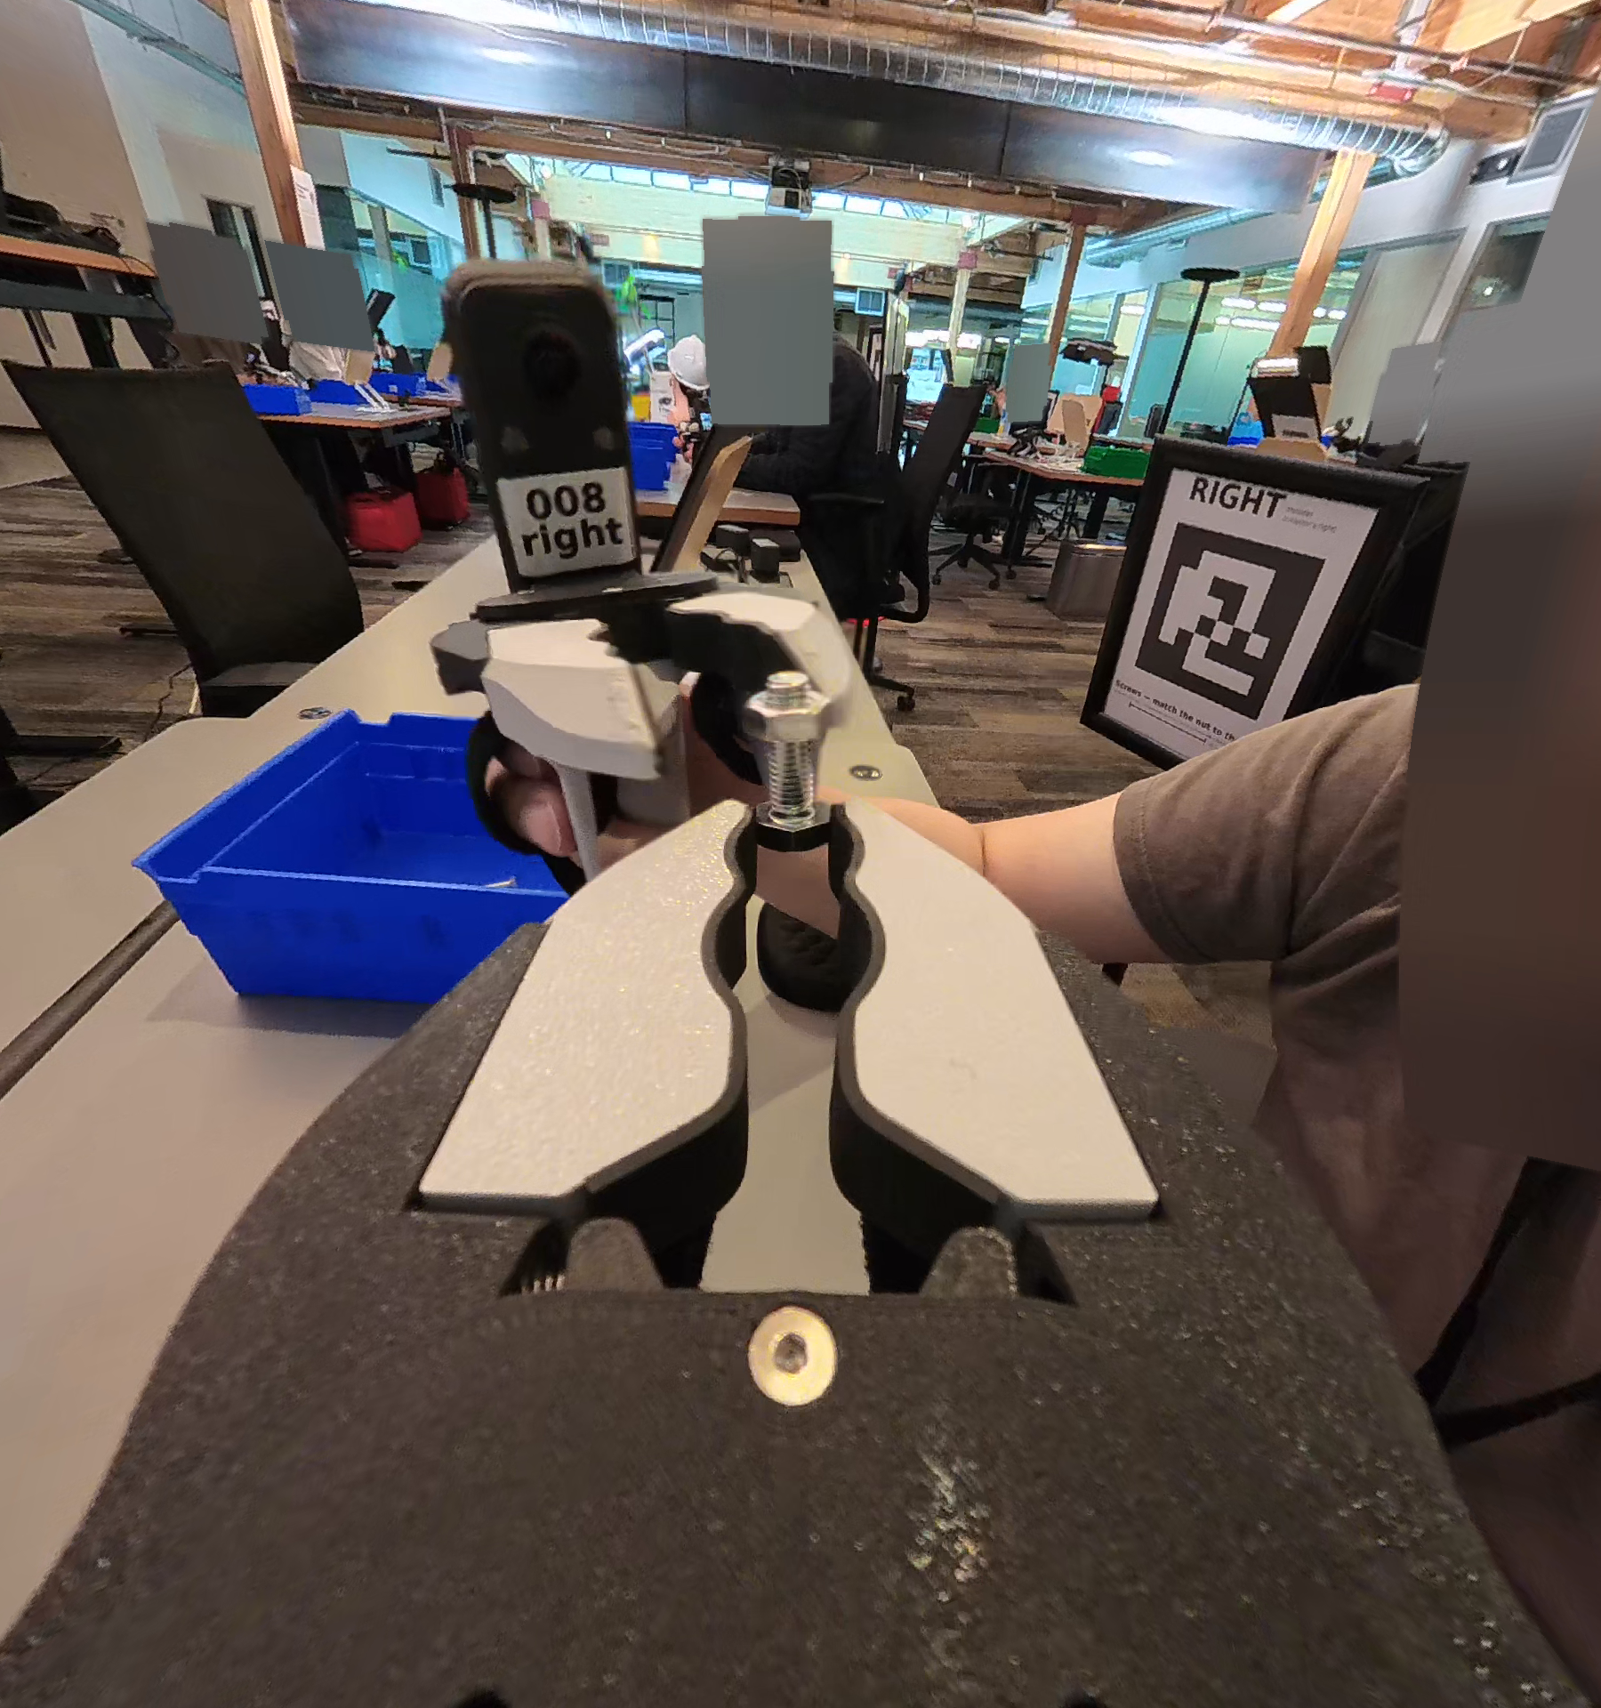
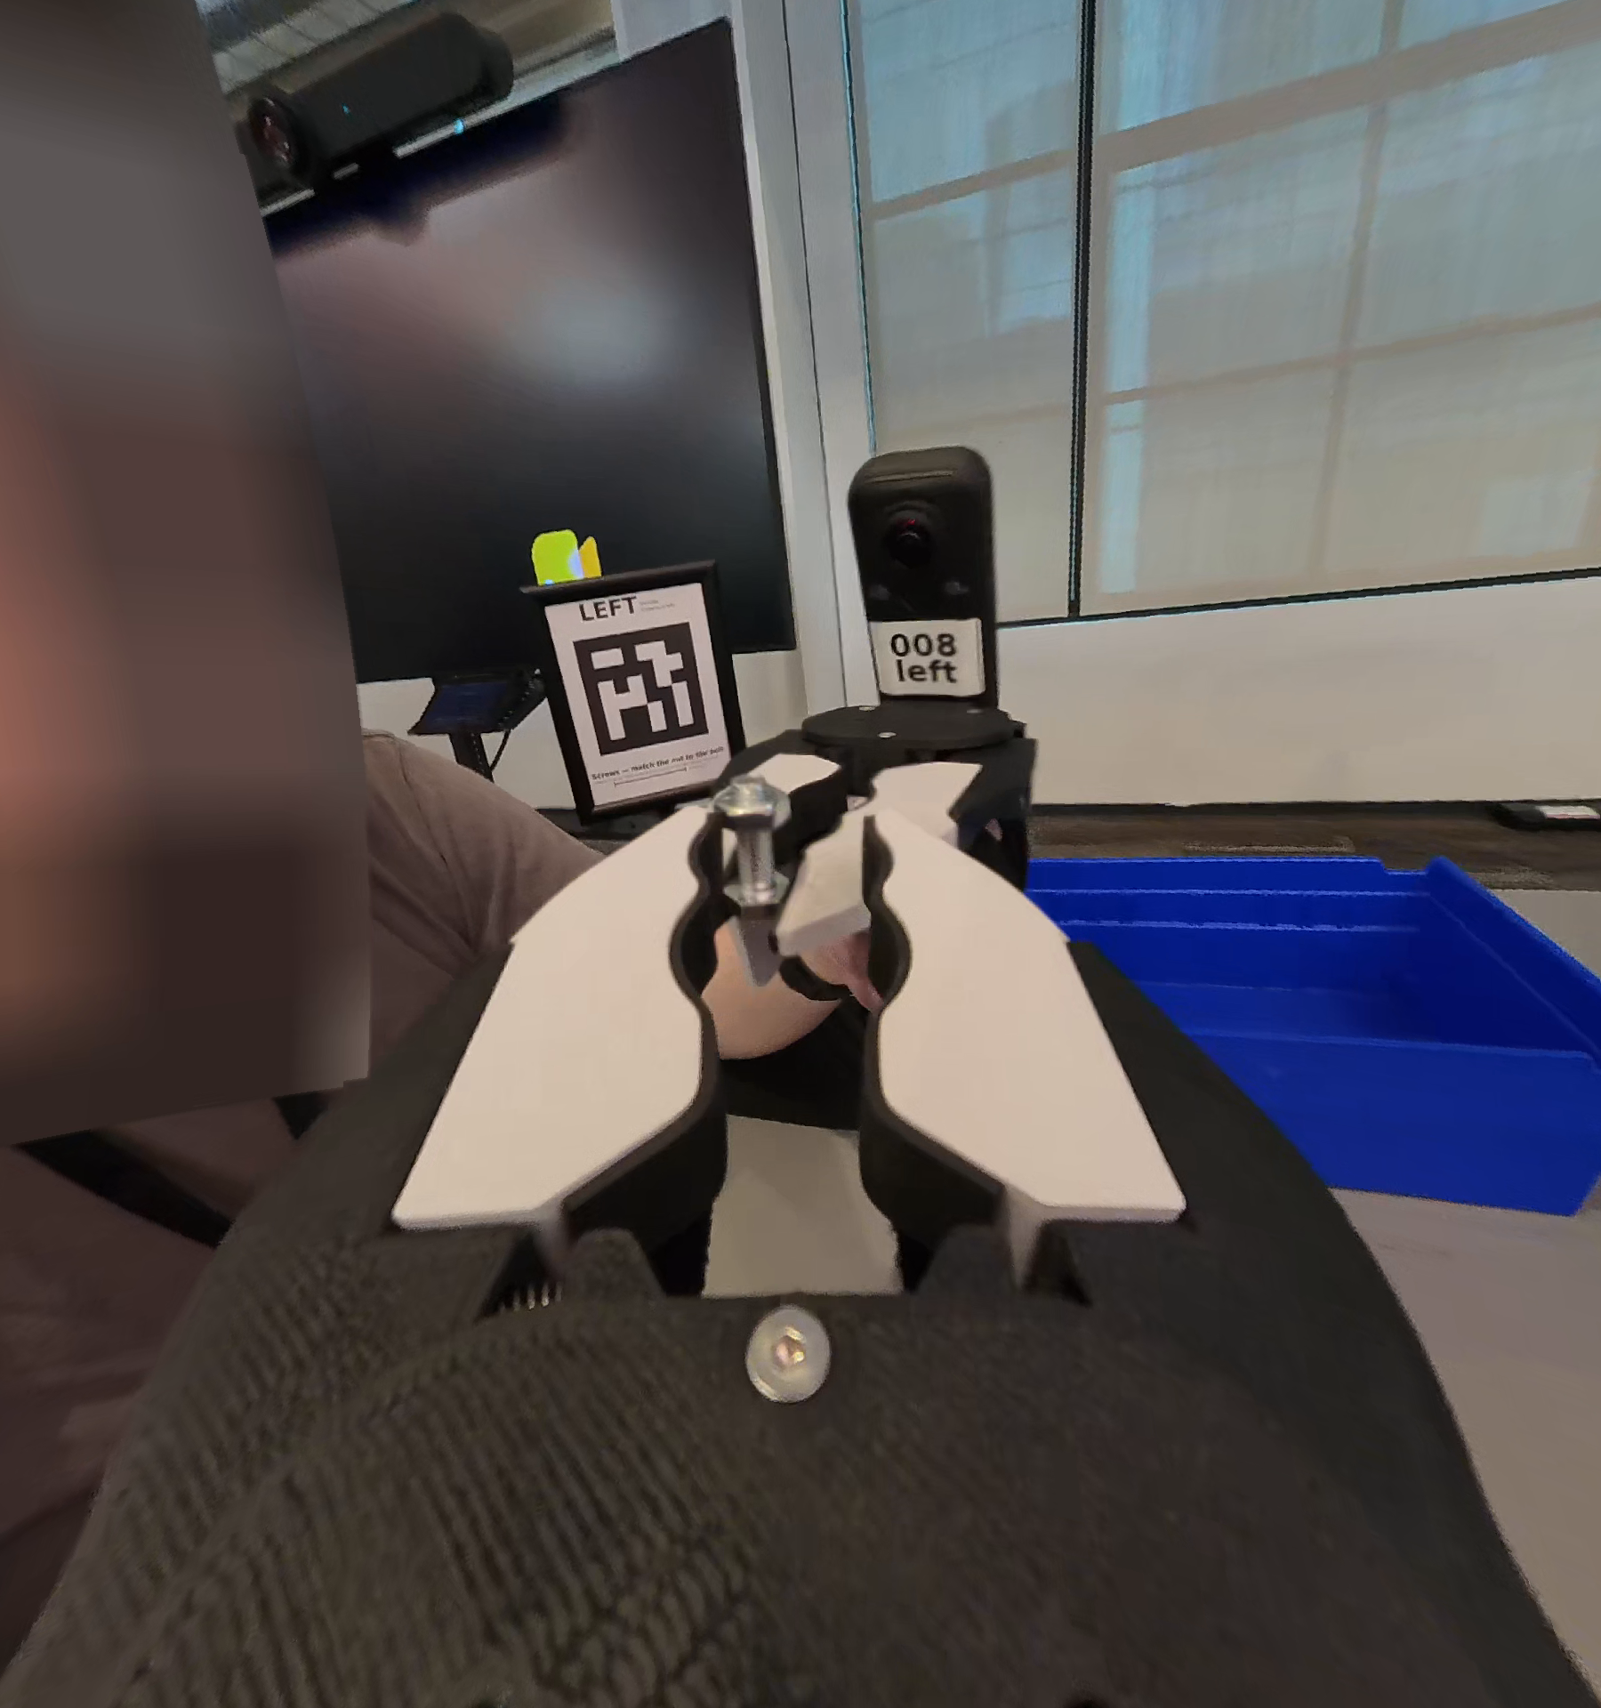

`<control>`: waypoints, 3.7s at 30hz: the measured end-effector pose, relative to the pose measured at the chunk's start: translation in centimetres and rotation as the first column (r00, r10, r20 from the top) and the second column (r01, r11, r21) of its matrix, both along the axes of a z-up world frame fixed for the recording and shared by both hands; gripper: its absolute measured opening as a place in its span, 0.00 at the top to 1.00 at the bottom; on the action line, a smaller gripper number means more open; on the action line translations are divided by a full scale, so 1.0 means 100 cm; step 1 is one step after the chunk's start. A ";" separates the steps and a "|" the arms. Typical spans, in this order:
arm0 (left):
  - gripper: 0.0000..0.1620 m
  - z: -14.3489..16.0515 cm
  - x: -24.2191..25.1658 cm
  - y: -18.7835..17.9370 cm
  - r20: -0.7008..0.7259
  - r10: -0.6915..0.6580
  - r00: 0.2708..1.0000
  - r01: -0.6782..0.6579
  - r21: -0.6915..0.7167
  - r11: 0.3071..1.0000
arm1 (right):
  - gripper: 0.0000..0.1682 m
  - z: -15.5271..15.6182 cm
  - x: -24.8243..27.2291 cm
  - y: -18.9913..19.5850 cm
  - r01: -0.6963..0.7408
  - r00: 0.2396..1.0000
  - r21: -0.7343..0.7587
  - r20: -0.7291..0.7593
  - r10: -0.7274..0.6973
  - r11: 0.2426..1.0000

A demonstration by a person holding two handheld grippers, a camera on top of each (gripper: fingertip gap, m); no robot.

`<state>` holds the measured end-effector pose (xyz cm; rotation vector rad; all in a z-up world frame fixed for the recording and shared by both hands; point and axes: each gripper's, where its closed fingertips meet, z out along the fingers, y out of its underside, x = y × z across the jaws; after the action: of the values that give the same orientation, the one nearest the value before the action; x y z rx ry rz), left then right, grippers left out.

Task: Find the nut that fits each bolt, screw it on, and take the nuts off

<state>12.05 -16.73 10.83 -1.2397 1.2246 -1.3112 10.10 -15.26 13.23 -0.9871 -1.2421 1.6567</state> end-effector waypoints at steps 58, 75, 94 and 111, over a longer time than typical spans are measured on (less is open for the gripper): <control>0.91 0.008 -0.002 -0.003 0.018 0.014 1.000 -0.014 0.028 1.000 | 0.87 0.015 0.010 0.005 0.067 0.997 -0.006 -0.031 -0.067 0.998; 0.91 0.006 0.000 -0.003 0.013 0.014 1.000 -0.014 0.028 1.000 | 0.86 0.018 0.006 -0.010 0.037 0.999 0.027 -0.035 -0.036 0.999; 0.91 0.005 0.001 -0.006 0.004 0.011 1.000 -0.011 0.038 0.999 | 0.84 0.012 -0.003 -0.012 0.065 0.998 0.051 -0.009 -0.064 0.997; 0.91 0.009 -0.002 0.010 0.029 0.154 0.988 -0.156 0.101 0.983 | 0.84 0.019 -0.003 -0.001 0.235 0.972 0.111 -0.050 -0.231 0.966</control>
<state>11.80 -15.70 11.75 -1.2187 1.1426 -1.1312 9.80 -15.37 15.13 -0.9862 -1.1374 1.3989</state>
